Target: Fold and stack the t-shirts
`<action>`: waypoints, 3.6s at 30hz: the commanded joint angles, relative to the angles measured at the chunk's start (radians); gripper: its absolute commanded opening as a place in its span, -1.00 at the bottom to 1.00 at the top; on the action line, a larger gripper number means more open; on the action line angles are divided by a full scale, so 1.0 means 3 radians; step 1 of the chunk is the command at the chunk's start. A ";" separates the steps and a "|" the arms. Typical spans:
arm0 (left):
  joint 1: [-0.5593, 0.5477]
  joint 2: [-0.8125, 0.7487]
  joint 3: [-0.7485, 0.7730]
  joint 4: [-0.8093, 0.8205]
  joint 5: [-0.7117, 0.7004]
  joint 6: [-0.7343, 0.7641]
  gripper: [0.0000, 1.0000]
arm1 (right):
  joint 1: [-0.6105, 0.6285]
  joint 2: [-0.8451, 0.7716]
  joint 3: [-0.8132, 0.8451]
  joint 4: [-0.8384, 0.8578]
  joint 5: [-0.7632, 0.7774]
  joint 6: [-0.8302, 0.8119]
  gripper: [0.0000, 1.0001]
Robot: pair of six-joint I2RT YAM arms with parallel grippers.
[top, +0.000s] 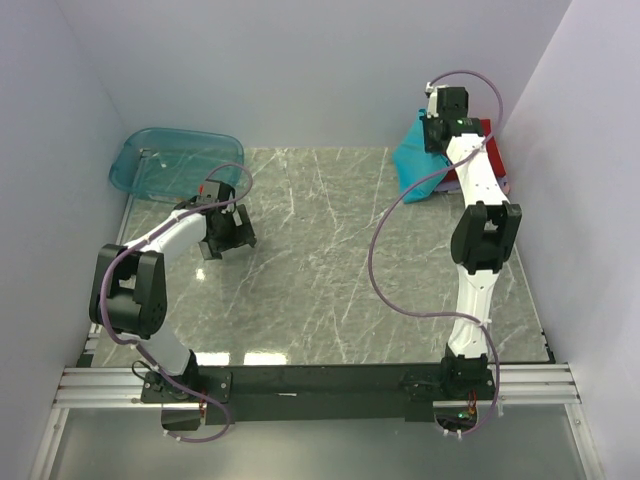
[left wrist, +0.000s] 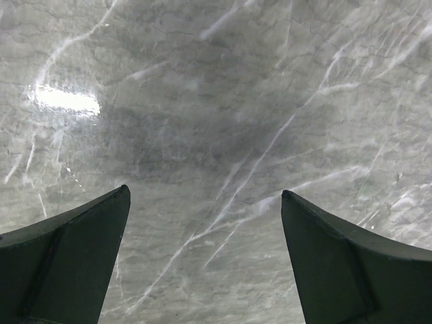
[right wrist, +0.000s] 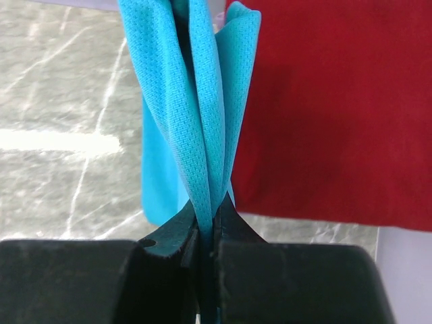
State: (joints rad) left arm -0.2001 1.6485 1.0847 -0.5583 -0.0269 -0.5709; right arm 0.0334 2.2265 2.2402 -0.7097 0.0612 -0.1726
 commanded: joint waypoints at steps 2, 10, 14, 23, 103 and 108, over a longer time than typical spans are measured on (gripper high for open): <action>-0.0003 -0.0096 -0.0026 0.0143 -0.0135 -0.0050 0.99 | -0.0040 0.0090 0.0253 0.0218 0.0021 -0.0171 -1.00; -0.0008 -0.0009 -0.0031 0.0133 -0.0197 -0.0035 0.99 | -0.0096 0.0013 0.0177 0.0734 0.0200 -0.0391 -1.00; -0.0008 0.0042 -0.0016 0.0148 -0.0192 -0.0030 0.99 | -0.0183 -0.0013 0.0146 0.0934 0.0368 -0.0534 -1.00; -0.0013 0.0140 -0.0006 0.0148 -0.0192 -0.0015 0.99 | -0.0300 -0.0053 0.0182 0.1006 0.0318 -0.0723 -1.00; -0.0197 -0.4164 -0.0603 -0.0507 -0.2222 -0.0638 0.99 | 0.0272 -0.6744 -0.4919 0.0974 0.1029 0.1496 0.75; -0.0197 -0.4472 -0.1160 -0.0114 -0.2176 -0.0588 0.99 | 0.0272 -0.7196 -0.5345 0.1353 0.0773 0.1414 0.77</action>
State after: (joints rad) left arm -0.2569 0.3420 0.8028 -0.6922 -0.6785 -0.7483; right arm 0.1089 0.1013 0.6777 -0.4217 0.3187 0.2844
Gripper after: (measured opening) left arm 0.995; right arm 0.882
